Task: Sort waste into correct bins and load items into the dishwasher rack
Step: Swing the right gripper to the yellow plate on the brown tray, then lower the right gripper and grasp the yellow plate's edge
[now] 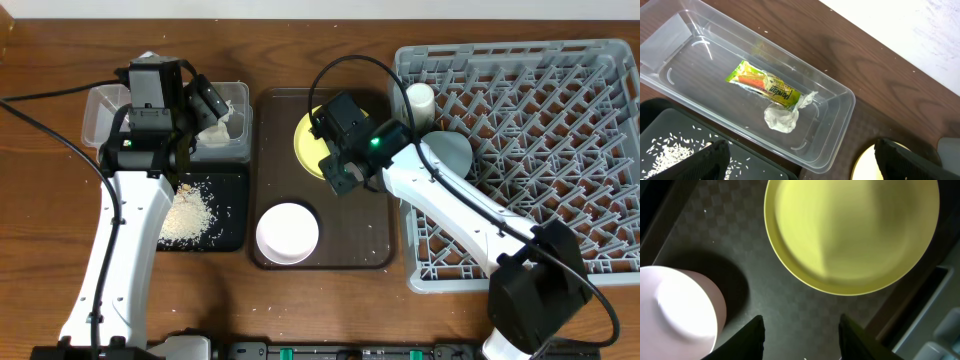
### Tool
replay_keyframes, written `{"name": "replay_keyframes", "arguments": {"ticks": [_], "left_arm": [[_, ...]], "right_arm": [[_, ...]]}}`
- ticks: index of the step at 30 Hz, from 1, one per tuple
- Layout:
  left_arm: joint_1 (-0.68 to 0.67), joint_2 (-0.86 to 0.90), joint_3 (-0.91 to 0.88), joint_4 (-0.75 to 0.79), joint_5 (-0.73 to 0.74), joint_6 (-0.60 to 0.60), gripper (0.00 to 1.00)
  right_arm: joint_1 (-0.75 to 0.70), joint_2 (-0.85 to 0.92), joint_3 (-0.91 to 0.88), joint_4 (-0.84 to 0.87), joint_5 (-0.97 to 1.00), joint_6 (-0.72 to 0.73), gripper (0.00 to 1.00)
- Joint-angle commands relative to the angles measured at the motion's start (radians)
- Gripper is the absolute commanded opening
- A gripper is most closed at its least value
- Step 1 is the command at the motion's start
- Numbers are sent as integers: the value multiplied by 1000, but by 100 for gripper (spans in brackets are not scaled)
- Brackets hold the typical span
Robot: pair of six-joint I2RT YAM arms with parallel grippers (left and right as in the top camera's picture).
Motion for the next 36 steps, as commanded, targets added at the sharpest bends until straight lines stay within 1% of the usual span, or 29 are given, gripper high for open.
{"name": "replay_keyframes", "arguments": {"ticks": [1,6,16,22,26,30,36], "left_arm": [[5,5,15,1,-5,3,95],[5,5,15,1,-5,3,95],[5,5,15,1,-5,3,95],[5,5,15,1,-5,3,95],[5,5,15,1,-5,3,95],[5,5,15,1,-5,3,95],[5,5,15,1,-5,3,95]], "right_arm": [[5,10,-7,5,6,-5,47],[5,10,-19,26,6,-7,47],[5,10,-117,110,6,-7,48],[5,10,-138,130,6,-10,50],[16,10,-149,146,-19,-85,51],[42,24,-184,223,-26,-167,52],[65,107,-216,362,-24,-203,52]]}}
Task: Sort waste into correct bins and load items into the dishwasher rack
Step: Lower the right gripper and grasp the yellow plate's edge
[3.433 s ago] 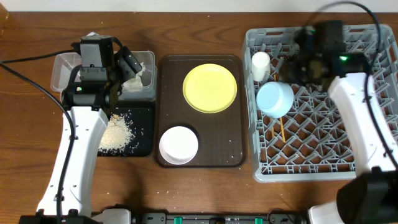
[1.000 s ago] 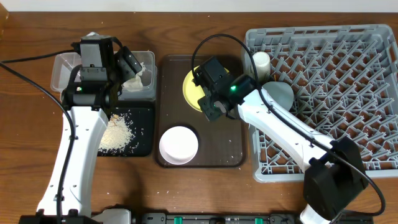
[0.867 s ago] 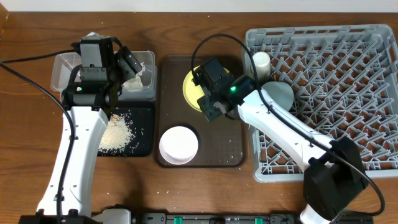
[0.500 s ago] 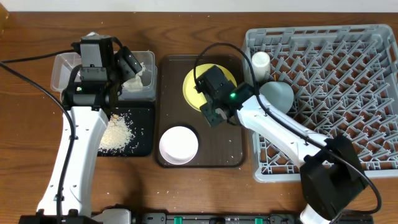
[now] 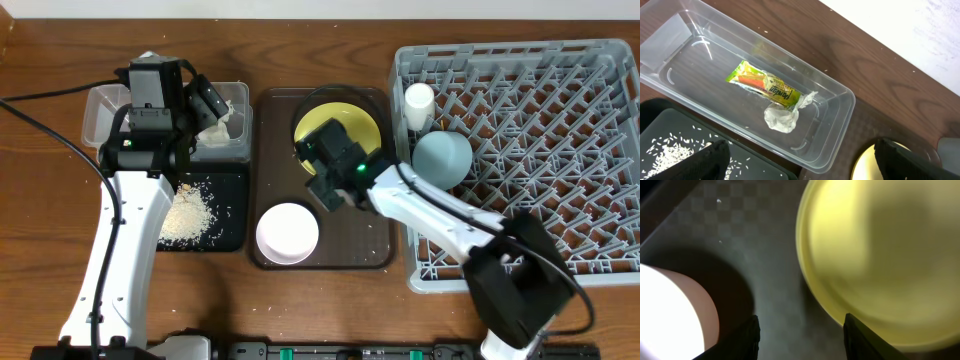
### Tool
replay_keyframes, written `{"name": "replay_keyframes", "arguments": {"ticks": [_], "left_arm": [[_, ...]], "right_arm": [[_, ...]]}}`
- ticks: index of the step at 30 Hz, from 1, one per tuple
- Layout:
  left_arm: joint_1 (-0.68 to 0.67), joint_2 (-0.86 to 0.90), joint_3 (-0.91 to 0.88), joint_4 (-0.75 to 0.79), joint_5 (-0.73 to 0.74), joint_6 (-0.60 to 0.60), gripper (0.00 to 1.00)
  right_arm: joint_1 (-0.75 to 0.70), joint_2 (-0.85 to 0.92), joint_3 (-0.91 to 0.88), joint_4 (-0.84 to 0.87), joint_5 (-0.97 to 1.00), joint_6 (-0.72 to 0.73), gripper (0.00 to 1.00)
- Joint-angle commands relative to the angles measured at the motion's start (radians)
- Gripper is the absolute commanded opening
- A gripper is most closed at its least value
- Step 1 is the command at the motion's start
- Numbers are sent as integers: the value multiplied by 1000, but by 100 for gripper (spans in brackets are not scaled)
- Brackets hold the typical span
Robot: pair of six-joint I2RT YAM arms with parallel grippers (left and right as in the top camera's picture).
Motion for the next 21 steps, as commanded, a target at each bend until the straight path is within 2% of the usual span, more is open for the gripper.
{"name": "replay_keyframes", "arguments": {"ticks": [1,6,11,15,21], "left_arm": [[5,5,15,1,-5,2,95],[5,5,15,1,-5,2,95],[5,5,15,1,-5,2,95],[5,5,15,1,-5,2,95],[5,5,15,1,-5,2,95]], "right_arm": [[12,77,-19,51,-2,-62,52],[17,169,-19,152,-2,-94,48],[16,182,-18,180,-2,-93,43],[16,181,-18,182,-2,-93,22],[16,181,-18,178,-2,-93,11]]}}
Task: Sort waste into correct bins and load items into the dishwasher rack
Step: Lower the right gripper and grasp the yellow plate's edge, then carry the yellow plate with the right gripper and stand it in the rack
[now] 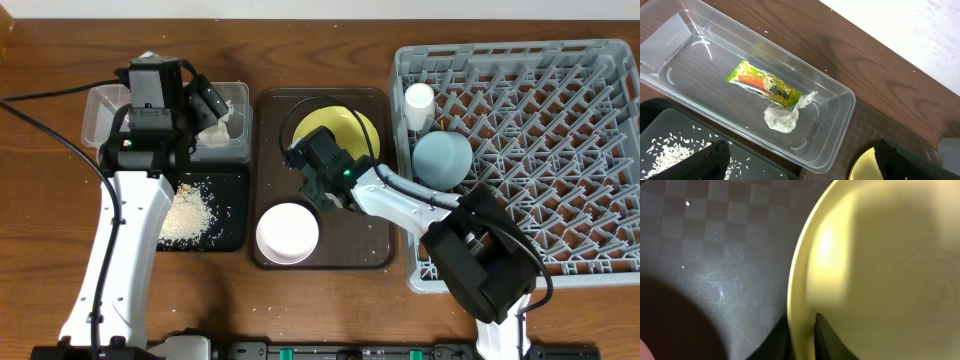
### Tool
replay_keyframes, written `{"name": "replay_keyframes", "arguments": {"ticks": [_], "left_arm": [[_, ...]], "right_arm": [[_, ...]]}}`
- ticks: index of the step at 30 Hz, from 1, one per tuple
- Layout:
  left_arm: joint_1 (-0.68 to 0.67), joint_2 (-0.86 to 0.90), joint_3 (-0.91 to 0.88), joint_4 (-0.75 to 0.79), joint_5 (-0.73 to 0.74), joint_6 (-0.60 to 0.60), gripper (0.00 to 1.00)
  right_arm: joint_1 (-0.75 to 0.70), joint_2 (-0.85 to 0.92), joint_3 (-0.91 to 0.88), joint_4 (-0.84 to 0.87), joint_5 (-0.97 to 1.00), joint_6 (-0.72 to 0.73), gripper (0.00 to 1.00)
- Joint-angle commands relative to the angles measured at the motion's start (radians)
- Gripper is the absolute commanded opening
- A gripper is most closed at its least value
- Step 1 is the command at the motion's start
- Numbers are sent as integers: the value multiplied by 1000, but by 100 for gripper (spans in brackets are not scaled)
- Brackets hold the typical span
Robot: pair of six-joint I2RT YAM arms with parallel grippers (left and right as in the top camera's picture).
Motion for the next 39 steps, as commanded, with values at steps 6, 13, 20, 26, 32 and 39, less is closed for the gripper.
{"name": "replay_keyframes", "arguments": {"ticks": [6,13,20,26,32,39], "left_arm": [[5,5,15,1,-5,2,95],[5,5,15,1,-5,2,95],[5,5,15,1,-5,2,95],[5,5,15,1,-5,2,95],[5,5,15,1,-5,2,95],[5,5,15,1,-5,2,95]], "right_arm": [[11,25,-5,-26,-9,0,8],[10,-46,54,-113,-9,-1,1],[-3,-218,65,-130,-10,44,1],[-77,-402,65,-181,-109,90,1],[-304,-548,65,-192,-418,142,1],[-735,-544,65,-160,-946,179,1]]}}
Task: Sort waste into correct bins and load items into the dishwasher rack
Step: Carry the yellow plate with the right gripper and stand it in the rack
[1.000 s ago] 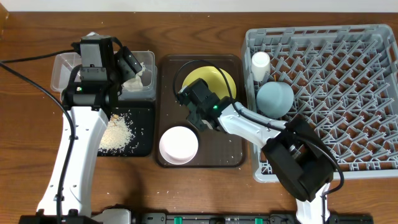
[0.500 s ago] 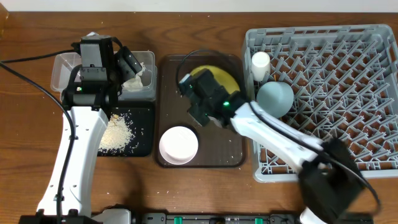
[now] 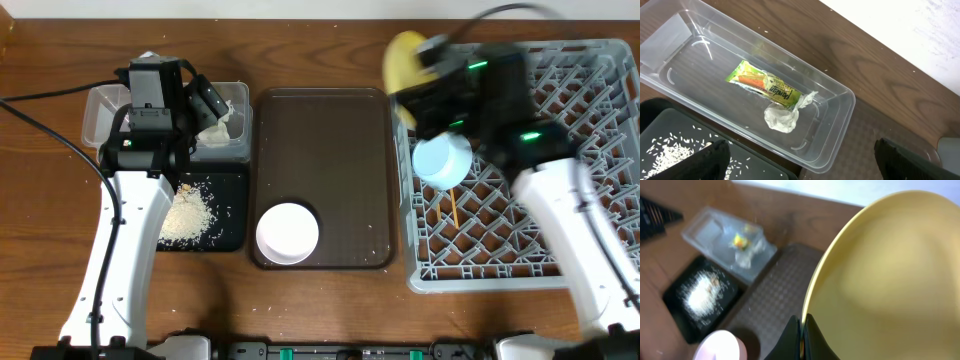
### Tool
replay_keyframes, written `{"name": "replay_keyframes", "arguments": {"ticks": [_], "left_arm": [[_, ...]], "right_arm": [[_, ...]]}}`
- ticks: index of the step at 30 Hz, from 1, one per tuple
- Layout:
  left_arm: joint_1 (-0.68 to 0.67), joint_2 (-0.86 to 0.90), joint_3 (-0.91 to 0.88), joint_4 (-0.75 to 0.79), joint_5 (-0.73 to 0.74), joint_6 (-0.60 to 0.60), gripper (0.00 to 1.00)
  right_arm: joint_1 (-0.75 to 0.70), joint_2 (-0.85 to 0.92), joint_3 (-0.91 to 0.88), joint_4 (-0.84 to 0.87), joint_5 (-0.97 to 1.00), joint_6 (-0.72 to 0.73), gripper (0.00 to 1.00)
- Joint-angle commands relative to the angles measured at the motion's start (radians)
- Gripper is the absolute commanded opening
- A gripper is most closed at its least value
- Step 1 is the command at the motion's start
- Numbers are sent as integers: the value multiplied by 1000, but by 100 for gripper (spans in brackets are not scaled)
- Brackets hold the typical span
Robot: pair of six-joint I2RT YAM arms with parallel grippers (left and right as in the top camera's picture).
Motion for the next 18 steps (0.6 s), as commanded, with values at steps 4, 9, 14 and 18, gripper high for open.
{"name": "replay_keyframes", "arguments": {"ticks": [4,9,14,18], "left_arm": [[5,5,15,0,-5,2,95],[5,5,15,0,-5,2,95],[5,5,15,0,-5,2,95],[5,5,15,0,-5,2,95]], "right_arm": [[-331,113,18,82,-660,58,1],[-444,287,18,251,-942,178,1],[-464,410,18,303,-941,240,1],[-465,456,18,330,-941,237,1]]}}
